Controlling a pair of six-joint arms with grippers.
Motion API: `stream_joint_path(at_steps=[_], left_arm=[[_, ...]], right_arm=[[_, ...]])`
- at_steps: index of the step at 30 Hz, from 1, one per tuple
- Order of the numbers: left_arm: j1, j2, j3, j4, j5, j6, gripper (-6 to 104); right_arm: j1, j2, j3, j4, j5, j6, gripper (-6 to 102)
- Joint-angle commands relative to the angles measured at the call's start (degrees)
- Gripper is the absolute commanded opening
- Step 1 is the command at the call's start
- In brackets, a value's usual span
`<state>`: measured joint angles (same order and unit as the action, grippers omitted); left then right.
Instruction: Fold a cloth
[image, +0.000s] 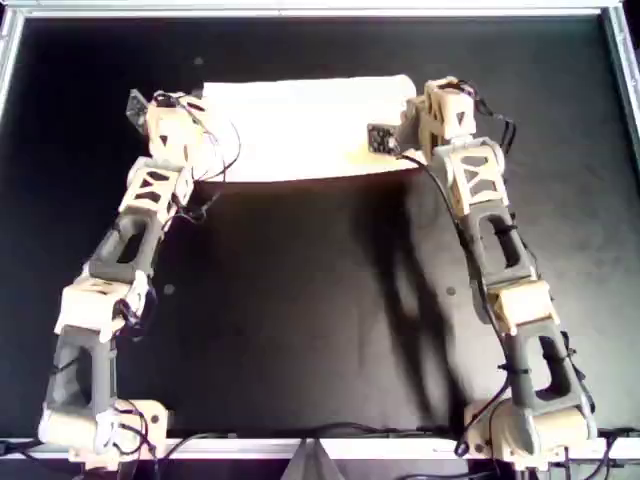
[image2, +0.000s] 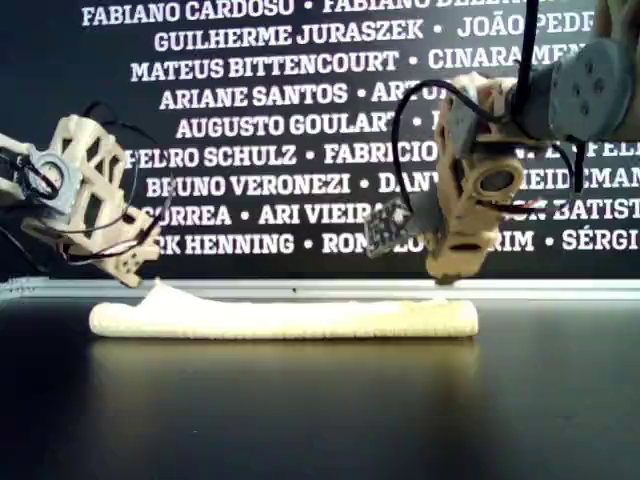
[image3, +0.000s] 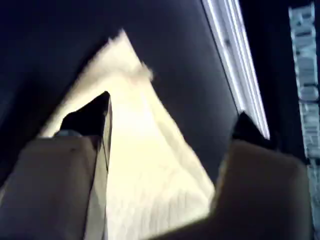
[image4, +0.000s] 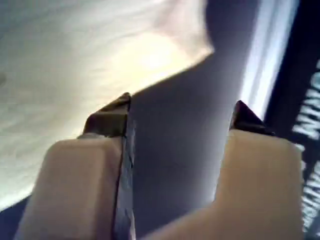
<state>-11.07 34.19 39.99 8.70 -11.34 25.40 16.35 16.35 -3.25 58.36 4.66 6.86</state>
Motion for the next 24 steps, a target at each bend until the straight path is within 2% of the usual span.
stream_joint_path(at_steps=[1, 4, 6, 8, 12, 14, 15, 17, 21, 22, 24], left_arm=[[0.1, 15.4, 1.6, 0.4, -9.9, 0.0, 98], [-4.4, 25.8, 10.2, 3.7, -21.4, 0.1, 100], [-8.8, 34.6, 18.8, 7.2, -26.2, 0.1, 100], [-14.0, 44.8, 28.6, 10.5, -28.3, 0.0, 100], [-24.9, 69.7, 47.9, 13.0, -29.4, -0.1, 100], [-28.7, 82.8, 55.8, 13.2, -29.7, -0.1, 100], [-30.0, 89.0, 59.1, 13.2, -30.5, 0.0, 100], [-31.6, 99.3, 64.7, 13.3, -33.9, 0.7, 100], [-32.4, 112.4, 72.6, 16.0, -46.1, 1.0, 100], [-32.4, 114.7, 74.6, 17.5, -48.4, 0.5, 100], [-32.5, 117.9, 79.0, 19.1, -50.9, 0.1, 100]], right_arm=[[0.2, 17.6, -4.6, 12.7, -0.3, -0.18, 79], [-0.4, 25.5, -4.6, 26.3, -0.3, -0.18, 79], [-0.4, 29.8, -4.4, 33.5, 0.6, -0.18, 79], [-0.6, 33.0, -3.6, 35.4, 0.7, -0.18, 79], [0.1, 42.9, 0.4, 34.5, 0.0, -0.18, 79], [0.4, 49.6, 6.4, 34.5, -0.3, -0.09, 79], [0.5, 53.7, 10.1, 34.5, -0.3, 0.09, 79], [0.5, 63.2, 19.2, 34.5, -0.3, 0.26, 79], [0.4, 85.8, 40.8, 33.6, 0.4, -0.09, 79], [0.2, 91.1, 46.3, 33.6, 0.5, -0.09, 79], [-0.5, 99.5, 57.0, 33.4, 0.7, -0.26, 79]])
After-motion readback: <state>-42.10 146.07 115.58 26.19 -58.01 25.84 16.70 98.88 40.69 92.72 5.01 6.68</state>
